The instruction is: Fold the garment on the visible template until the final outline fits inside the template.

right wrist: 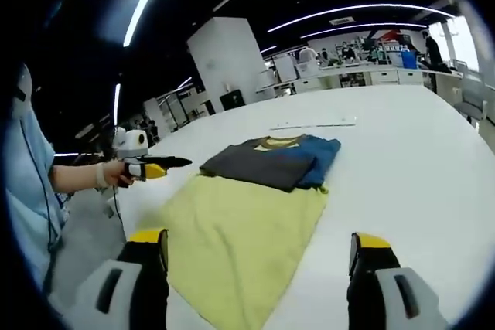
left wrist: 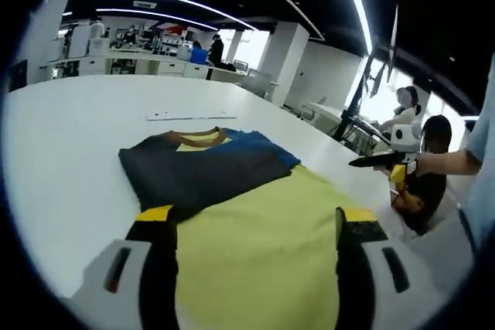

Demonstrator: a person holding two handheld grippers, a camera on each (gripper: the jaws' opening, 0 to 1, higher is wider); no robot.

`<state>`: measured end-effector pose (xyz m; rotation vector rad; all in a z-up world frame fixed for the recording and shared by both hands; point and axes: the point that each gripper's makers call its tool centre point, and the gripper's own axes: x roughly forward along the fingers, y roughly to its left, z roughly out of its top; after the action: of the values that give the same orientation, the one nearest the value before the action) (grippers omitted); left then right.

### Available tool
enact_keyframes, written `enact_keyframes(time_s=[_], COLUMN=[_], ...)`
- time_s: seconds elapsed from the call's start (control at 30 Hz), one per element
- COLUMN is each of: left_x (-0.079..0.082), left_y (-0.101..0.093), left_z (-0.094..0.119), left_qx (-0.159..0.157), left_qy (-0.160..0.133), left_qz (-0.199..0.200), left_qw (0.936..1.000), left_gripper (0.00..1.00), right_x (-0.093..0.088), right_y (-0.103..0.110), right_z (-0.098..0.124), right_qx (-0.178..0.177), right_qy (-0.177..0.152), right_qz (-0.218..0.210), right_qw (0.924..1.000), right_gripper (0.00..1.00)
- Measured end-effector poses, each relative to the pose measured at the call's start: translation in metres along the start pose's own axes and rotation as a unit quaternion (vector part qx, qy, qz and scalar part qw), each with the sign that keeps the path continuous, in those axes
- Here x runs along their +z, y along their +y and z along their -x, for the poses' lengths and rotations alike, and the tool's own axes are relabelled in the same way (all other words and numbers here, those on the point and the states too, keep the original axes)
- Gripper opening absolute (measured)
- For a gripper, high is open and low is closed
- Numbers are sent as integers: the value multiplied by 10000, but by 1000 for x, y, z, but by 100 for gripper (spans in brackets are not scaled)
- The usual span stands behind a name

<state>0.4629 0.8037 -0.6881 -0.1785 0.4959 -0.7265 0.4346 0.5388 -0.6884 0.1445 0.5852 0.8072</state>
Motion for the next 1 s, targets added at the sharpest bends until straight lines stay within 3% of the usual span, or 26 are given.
enact_keyframes(time_s=[0.43, 0.77, 1.0], left_x=[-17, -27, -44], left_y=[-1, -10, -16], left_z=[47, 59, 66], left_qx=[253, 187, 81], left_qy=[93, 150, 471], left_qz=[84, 77, -5], left_qw=[9996, 9997, 9989], left_gripper=[81, 78, 73], right_x=[2, -3, -17], right_y=[3, 6, 5], right_z=[4, 8, 19], right_qx=[-54, -53, -136], right_qy=[-74, -48, 110], right_qz=[62, 75, 86], right_qw=[9999, 9999, 9998], right_gripper=[98, 95, 91])
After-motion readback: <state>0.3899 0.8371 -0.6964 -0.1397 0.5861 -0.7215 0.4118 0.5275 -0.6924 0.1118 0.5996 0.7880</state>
